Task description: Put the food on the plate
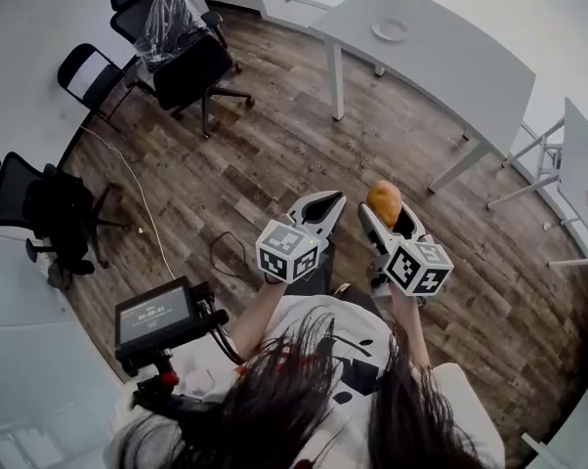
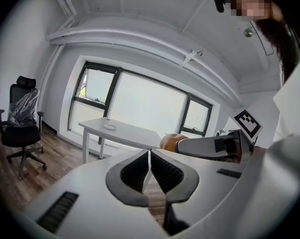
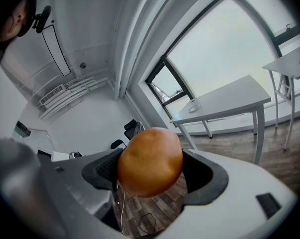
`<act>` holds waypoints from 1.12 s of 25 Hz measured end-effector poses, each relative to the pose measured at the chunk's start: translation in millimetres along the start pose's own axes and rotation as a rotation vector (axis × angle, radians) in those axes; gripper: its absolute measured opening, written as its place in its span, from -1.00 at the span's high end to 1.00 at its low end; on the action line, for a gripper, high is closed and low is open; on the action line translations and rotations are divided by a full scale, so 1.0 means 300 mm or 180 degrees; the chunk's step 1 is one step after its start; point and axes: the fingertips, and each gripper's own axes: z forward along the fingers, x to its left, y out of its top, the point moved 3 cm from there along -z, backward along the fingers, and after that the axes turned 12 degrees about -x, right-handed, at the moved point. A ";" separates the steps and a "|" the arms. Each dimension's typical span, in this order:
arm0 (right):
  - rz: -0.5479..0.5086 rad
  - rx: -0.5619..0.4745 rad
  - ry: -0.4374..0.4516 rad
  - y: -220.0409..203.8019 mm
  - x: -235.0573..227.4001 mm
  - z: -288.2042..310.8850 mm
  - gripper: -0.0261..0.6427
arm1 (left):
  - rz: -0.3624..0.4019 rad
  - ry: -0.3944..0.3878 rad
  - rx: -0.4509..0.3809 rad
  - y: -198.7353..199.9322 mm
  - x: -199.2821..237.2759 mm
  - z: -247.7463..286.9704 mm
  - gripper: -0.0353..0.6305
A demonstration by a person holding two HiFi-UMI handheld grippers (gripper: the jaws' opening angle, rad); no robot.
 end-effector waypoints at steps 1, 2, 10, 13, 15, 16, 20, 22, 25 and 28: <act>0.0001 0.0015 -0.0004 0.006 -0.009 0.022 -0.22 | -0.0010 -0.0004 0.0000 0.006 0.018 0.021 0.88; 0.0004 0.0025 -0.0009 0.012 -0.017 0.050 -0.22 | -0.0014 -0.0016 0.0000 0.014 0.039 0.044 0.88; 0.0016 0.0067 -0.0087 0.082 -0.048 0.354 -0.22 | -0.0021 -0.0078 0.0012 0.121 0.317 0.240 0.88; 0.0017 0.0027 -0.0144 0.107 -0.055 0.435 -0.22 | -0.0017 -0.0129 -0.0015 0.163 0.396 0.295 0.88; 0.0020 0.0016 -0.0196 0.125 -0.063 0.514 -0.22 | -0.0025 -0.0173 -0.0001 0.187 0.464 0.342 0.88; 0.0024 0.0009 -0.0217 0.132 -0.065 0.552 -0.22 | -0.0024 -0.0198 0.0011 0.198 0.497 0.363 0.88; 0.0033 -0.0031 -0.0279 0.151 -0.061 0.682 -0.22 | -0.0027 -0.0310 0.0019 0.238 0.609 0.428 0.88; 0.0026 -0.0057 -0.0301 0.159 -0.055 0.738 -0.22 | -0.0027 -0.0375 0.0013 0.257 0.657 0.455 0.88; 0.0019 -0.0085 -0.0351 0.171 -0.055 0.814 -0.22 | -0.0044 -0.0471 0.0020 0.275 0.723 0.498 0.88; 0.0010 -0.0083 -0.0427 0.181 -0.066 0.862 -0.22 | -0.0083 -0.0531 0.0037 0.281 0.773 0.539 0.88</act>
